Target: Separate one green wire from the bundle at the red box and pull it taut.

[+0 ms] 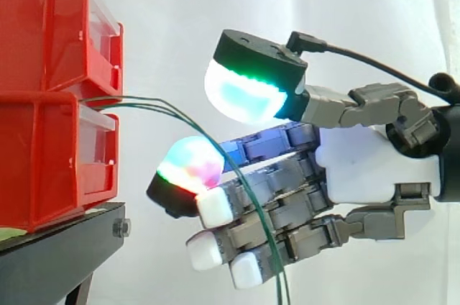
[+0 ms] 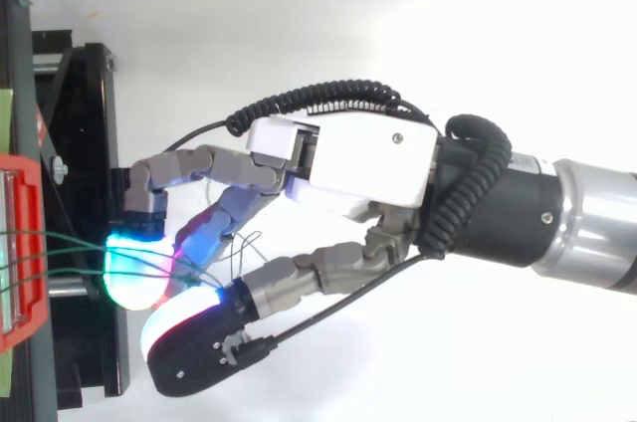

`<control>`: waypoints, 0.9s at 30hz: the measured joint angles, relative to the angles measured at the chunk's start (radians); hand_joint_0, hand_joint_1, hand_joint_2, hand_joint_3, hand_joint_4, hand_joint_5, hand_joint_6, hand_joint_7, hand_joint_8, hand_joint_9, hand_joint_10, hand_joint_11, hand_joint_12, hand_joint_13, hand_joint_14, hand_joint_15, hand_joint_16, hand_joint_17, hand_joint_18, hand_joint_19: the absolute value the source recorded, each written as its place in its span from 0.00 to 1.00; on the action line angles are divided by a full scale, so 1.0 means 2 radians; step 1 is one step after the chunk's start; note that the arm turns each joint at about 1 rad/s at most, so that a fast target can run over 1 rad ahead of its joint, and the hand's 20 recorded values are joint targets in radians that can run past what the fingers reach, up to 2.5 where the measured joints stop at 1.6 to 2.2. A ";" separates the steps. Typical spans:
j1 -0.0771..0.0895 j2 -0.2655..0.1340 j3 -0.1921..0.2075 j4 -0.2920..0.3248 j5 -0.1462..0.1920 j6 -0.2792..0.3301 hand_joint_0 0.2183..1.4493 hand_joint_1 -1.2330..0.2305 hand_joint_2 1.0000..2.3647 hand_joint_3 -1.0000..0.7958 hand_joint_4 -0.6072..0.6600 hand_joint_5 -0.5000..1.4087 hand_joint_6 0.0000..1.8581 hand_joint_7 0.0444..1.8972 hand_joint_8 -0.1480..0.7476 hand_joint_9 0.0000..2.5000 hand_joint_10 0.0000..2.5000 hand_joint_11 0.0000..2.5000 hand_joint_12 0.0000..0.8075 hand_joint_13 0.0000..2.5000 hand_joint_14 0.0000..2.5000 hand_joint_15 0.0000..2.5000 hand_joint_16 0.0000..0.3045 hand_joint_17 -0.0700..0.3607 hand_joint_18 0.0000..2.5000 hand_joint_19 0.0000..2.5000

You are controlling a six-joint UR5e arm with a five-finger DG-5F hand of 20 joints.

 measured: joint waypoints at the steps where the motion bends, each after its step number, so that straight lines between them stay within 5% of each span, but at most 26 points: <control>1: 0.000 0.002 0.000 -0.005 0.000 0.000 0.31 0.34 0.01 0.37 0.57 0.23 0.27 0.75 0.46 0.41 0.01 0.15 0.42 0.34 0.01 0.15 0.16 0.42 0.28 0.24; 10: 0.000 0.007 0.000 -0.019 0.000 0.003 0.30 0.33 0.01 0.39 0.61 0.19 0.40 0.53 0.46 0.40 0.01 0.18 0.43 0.34 0.01 0.16 0.17 0.43 0.29 0.25; 17: -0.003 0.007 0.000 -0.020 0.000 0.005 0.28 0.47 0.00 0.29 0.62 0.20 0.40 0.54 0.47 0.43 0.01 0.18 0.44 0.36 0.01 0.17 0.17 0.43 0.30 0.25; 27: -0.005 0.008 0.001 -0.020 0.000 0.005 0.28 0.38 0.02 0.47 0.62 0.18 0.46 0.50 0.49 0.41 0.01 0.22 0.45 0.36 0.01 0.18 0.17 0.43 0.31 0.26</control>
